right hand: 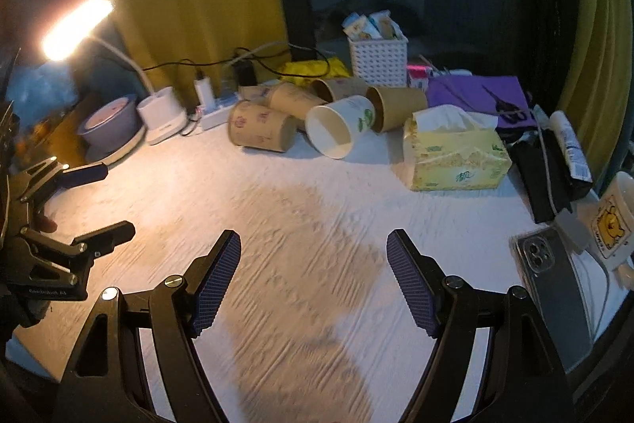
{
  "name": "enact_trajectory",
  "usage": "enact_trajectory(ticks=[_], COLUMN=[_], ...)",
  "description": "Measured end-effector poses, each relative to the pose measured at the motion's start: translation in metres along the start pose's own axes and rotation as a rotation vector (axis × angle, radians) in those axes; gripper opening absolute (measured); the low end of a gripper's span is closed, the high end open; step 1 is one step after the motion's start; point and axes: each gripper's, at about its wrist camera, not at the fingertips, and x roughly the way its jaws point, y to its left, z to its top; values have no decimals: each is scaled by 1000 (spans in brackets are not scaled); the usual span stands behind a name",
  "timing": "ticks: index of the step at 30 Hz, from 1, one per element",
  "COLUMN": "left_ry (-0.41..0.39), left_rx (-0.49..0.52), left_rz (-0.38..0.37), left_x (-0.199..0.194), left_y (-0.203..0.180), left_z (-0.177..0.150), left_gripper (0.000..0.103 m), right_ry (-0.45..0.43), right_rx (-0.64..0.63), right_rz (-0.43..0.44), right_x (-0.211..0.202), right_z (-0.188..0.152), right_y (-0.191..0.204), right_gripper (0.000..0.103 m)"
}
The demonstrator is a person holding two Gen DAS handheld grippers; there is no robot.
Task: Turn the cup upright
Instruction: 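Move the left gripper to the tipped brown paper cup with pink prints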
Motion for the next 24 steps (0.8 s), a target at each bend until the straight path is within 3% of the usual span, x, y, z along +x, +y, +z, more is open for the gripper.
enact_trajectory(ticks=[16, 24], left_ry=[105, 96], left_rx=[395, 544], left_rz=[15, 24], left_x=[124, 158], left_y=[27, 29], left_z=[66, 87], left_gripper=[85, 84], right_ry=[70, 78], right_rx=[78, 86], right_rz=[13, 31], right_x=[77, 94], right_z=[46, 57], right_y=[-37, -44], right_gripper=[79, 79])
